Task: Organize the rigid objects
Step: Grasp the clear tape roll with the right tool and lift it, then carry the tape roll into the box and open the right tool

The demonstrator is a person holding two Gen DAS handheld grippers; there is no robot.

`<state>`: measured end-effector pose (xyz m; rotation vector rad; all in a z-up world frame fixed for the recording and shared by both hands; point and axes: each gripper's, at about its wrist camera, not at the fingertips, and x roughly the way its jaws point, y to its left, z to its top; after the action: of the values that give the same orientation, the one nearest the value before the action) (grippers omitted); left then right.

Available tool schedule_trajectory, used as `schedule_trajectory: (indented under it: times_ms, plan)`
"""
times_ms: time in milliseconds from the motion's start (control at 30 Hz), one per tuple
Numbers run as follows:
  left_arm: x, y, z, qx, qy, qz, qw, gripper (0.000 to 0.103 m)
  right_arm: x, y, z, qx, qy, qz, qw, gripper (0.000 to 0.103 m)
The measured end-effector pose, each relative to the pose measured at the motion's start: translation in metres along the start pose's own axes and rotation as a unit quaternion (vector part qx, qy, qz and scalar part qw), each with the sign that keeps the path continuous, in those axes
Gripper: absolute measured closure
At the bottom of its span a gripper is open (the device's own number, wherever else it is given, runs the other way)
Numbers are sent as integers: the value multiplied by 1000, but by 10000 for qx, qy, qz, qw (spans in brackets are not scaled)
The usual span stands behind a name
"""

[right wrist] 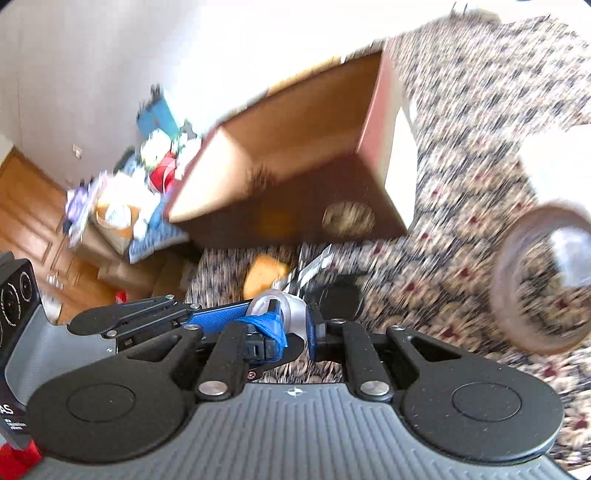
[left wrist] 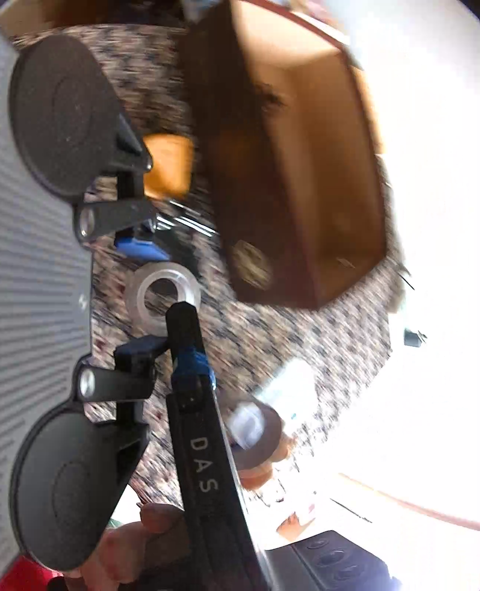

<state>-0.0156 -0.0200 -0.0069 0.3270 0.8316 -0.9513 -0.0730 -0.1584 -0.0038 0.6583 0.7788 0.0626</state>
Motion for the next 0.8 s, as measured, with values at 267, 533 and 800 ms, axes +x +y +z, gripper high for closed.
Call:
schedule_trajectory:
  times_ms: [267, 533, 800]
  plan:
    - [-16, -3, 70, 466, -882, -127, 9949, 62, -21, 16, 62, -589, -955, -122, 9936, 103]
    - [1, 60, 123, 414, -1041, 147, 9936, 62, 45, 33, 128, -860, -868, -44, 9925, 103]
    - [46, 151, 151, 365, -339, 359, 9981, 62, 144, 44, 171, -754, -244, -122, 9968, 103]
